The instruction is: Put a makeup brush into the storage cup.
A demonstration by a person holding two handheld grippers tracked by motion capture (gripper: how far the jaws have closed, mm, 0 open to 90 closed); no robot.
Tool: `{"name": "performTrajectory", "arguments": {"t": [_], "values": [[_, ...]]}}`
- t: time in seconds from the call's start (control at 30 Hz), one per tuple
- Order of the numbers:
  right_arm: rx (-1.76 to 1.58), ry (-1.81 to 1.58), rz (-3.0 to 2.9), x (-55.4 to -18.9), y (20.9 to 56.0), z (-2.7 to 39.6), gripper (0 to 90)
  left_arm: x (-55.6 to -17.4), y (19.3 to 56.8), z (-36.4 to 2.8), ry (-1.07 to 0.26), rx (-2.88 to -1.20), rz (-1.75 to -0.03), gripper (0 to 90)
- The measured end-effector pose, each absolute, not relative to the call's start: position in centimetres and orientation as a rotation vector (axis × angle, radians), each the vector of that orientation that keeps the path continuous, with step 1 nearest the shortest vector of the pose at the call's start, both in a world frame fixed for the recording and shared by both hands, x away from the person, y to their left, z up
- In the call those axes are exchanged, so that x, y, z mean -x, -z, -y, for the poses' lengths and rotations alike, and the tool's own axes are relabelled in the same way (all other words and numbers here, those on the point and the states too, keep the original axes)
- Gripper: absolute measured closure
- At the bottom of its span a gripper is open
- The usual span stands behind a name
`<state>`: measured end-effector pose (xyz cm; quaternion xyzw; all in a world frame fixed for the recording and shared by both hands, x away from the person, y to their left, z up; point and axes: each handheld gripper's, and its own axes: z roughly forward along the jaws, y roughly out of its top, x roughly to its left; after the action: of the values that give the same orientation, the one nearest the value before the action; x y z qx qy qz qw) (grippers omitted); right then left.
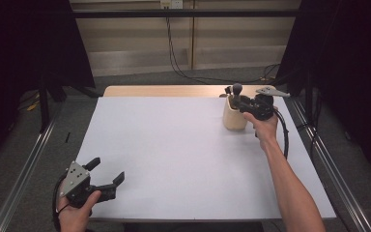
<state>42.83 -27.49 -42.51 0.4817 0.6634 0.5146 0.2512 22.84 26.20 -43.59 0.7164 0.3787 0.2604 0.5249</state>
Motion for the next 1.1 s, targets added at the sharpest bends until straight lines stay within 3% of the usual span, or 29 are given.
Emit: {"name": "performTrajectory", "arguments": {"t": [0.07, 0.2, 0.63, 0.8, 1.1], "values": [[-1.33, -1.398, -1.806, -42.7, 42.5, 27.6, 43.7, -23.0, 43.6, -26.1, -0.621, -1.715, -0.909, 4.3], [-1.335, -1.401, -1.805, -42.3, 42.5, 27.5, 32.8, -23.1, 43.7, -26.1, -0.621, -1.715, -0.916, 4.4], [-1.327, -1.433, -1.793, -40.6, 42.0, 28.1, 6.9, -23.0, 43.6, -26.2, -0.626, -1.713, -0.914, 4.3], [-1.315, -1.449, -1.777, -39.7, 41.7, 28.3, 2.3, -22.6, 43.5, -26.4, -0.637, -1.697, -0.91, 4.3], [-1.29, -1.495, -1.791, -36.9, 41.3, 28.6, 1.7, -22.5, 43.5, -26.5, -0.619, -1.651, -0.914, 4.3]]}}
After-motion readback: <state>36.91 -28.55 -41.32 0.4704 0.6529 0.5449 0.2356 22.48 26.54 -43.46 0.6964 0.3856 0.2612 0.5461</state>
